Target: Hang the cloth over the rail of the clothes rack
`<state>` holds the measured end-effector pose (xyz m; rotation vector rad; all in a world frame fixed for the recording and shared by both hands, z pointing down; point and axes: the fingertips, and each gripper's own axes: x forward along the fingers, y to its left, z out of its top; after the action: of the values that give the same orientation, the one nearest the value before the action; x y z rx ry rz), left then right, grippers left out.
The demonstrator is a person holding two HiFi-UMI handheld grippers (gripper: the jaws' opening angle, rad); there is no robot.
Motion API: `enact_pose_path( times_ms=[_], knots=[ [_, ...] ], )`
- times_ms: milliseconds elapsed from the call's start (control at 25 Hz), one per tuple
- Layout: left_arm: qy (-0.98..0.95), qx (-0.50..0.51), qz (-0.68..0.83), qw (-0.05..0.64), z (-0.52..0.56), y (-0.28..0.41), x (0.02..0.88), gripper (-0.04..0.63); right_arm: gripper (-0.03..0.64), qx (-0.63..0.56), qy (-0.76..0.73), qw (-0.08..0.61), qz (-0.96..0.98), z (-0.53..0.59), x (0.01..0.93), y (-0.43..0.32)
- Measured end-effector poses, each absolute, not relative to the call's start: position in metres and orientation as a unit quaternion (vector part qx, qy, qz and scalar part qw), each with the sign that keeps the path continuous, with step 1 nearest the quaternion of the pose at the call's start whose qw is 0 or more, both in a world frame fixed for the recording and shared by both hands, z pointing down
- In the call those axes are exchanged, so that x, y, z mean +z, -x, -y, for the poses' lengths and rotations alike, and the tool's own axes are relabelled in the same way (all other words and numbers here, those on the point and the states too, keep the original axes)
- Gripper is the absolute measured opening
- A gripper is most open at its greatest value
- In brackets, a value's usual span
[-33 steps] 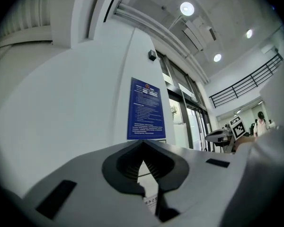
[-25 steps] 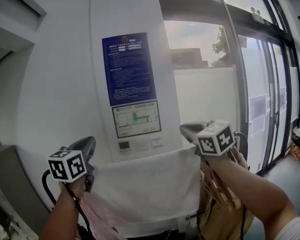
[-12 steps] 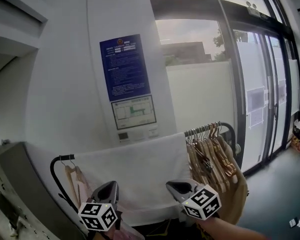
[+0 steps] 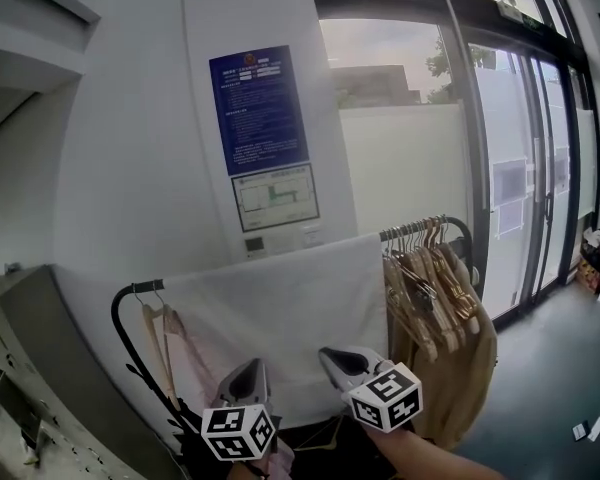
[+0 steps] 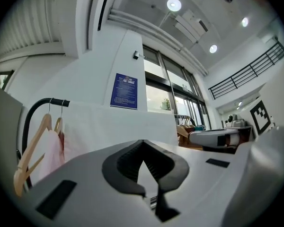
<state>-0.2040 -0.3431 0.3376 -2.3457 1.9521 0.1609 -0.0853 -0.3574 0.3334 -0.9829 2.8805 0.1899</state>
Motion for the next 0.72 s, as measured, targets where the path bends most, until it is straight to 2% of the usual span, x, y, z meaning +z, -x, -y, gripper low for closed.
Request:
enact_pose_path(
  times_ms=[720],
  knots=[
    [0.804,0.053,-0.592,0.018,0.361,0.188,0.34,0.006,0.0,0.041,0.341,0.047,-0.938,0.364,0.339,0.093]
  ],
)
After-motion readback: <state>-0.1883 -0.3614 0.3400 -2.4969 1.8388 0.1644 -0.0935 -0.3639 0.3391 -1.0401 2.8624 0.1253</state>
